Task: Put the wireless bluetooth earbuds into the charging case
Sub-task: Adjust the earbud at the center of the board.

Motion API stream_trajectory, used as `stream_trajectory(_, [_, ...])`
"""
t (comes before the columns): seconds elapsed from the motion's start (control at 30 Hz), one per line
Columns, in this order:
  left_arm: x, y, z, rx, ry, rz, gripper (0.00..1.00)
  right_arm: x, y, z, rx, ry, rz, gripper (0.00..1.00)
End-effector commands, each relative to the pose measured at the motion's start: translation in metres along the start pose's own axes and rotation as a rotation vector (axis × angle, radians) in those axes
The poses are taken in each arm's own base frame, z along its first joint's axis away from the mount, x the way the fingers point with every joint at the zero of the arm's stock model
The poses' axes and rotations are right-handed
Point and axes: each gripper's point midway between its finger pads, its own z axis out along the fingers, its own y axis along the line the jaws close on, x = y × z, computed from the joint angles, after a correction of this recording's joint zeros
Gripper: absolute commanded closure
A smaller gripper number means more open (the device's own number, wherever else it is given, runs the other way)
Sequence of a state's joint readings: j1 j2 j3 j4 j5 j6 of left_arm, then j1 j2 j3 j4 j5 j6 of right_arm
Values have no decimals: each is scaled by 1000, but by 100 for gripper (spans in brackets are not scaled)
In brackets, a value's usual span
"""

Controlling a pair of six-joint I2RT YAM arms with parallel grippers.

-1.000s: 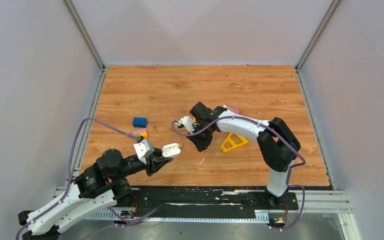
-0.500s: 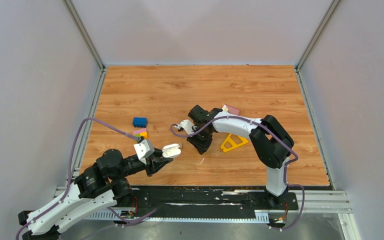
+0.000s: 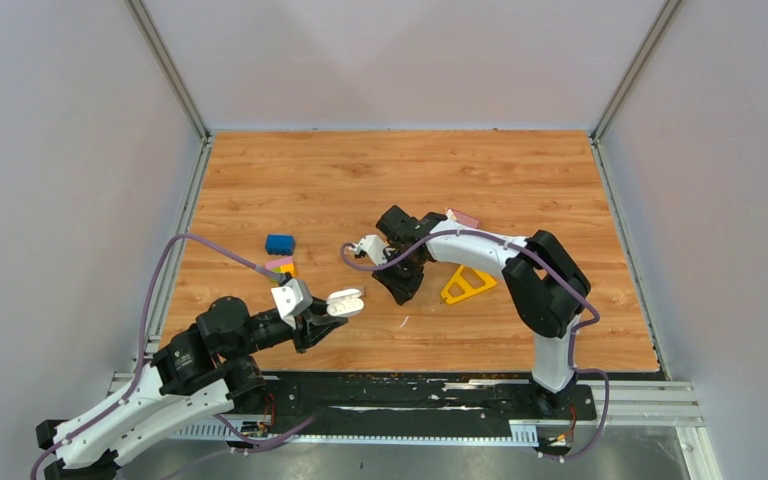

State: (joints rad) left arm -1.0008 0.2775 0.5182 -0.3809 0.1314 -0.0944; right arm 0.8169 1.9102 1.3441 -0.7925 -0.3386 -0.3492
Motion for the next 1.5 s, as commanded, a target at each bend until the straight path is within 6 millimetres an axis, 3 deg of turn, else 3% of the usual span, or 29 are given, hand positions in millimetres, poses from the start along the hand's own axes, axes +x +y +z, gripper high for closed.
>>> stream_trajectory(0.0, [-8,-2,2,16,-31,25,99,-14,-2,-11,24,-44,-29,80])
stream_trajectory(0.33, [-9,-1,2,13,-34,25,99,-16,-10,-7,55,-33,-31,81])
stream_trajectory(0.67, [-8,-3,2,21,-30,25,99,-9,-35,-15,125,-35,25,80])
stream_trajectory(1.1, [-8,-2,3,20,-28,26,99,-10,-34,-12,103,-38,30,74])
stream_trajectory(1.33, [-8,-2,3,19,-27,25,99,-12,-48,-11,172,-25,44,77])
stream_trajectory(1.47, [-8,-2,3,20,-29,26,99,-15,-47,-17,172,-36,42,77])
